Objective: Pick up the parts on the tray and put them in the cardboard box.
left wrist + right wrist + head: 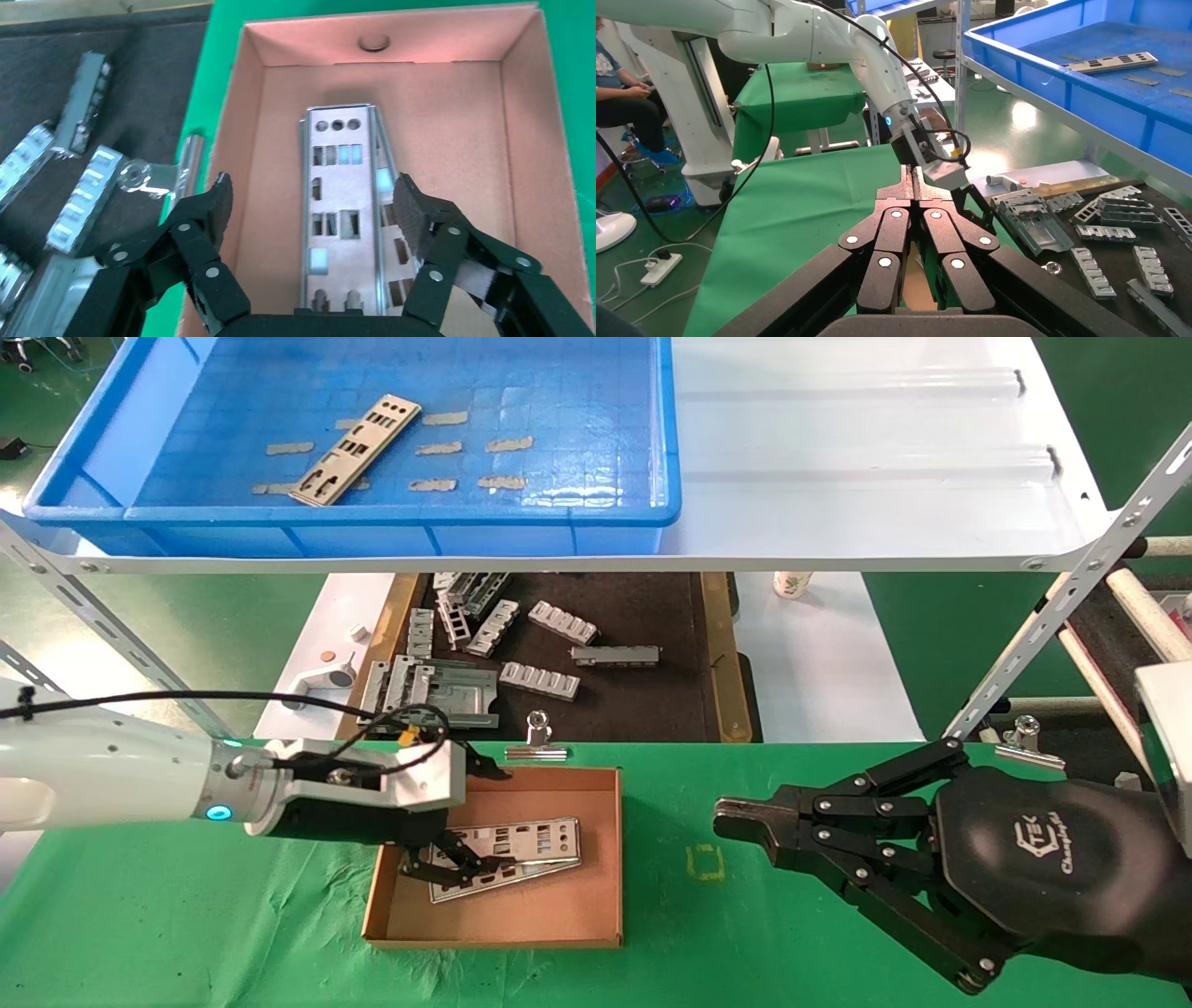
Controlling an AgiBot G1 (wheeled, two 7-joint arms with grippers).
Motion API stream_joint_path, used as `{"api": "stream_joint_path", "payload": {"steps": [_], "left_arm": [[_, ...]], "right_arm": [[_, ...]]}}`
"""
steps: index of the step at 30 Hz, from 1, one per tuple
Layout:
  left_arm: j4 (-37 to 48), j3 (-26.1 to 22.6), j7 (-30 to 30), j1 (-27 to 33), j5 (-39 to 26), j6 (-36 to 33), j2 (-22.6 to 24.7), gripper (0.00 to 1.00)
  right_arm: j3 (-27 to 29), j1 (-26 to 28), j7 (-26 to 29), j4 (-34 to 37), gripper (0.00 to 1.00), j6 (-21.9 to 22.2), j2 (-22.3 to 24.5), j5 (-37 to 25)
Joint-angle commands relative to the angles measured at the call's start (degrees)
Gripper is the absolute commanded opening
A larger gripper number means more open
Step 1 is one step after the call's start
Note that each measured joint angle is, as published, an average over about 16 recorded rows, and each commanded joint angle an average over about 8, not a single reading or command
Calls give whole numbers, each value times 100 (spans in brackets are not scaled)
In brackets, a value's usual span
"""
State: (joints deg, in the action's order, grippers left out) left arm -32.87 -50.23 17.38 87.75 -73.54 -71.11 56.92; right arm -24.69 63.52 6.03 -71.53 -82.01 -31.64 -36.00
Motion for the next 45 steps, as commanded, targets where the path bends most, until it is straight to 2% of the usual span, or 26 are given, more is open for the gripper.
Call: {"api": "stream_joint_path", "payload": {"steps": [1, 7, 8, 45], "left_arm": [[-38, 35, -58, 23, 53, -19, -47, 100], [-262, 222, -230, -26, 339, -209, -225, 100], [-308, 258, -256, -55, 373, -225, -247, 100], [-2691, 2274, -1882, -1686, 2159, -1005, -1477, 100]], "right_arm": [[0, 0, 0, 0, 14, 0, 0, 0], [0, -1, 0, 1, 89, 1, 0, 0], [0, -1, 0, 1, 98, 1, 0, 0], [0, -1, 0, 1, 100, 1, 1, 1]]}}
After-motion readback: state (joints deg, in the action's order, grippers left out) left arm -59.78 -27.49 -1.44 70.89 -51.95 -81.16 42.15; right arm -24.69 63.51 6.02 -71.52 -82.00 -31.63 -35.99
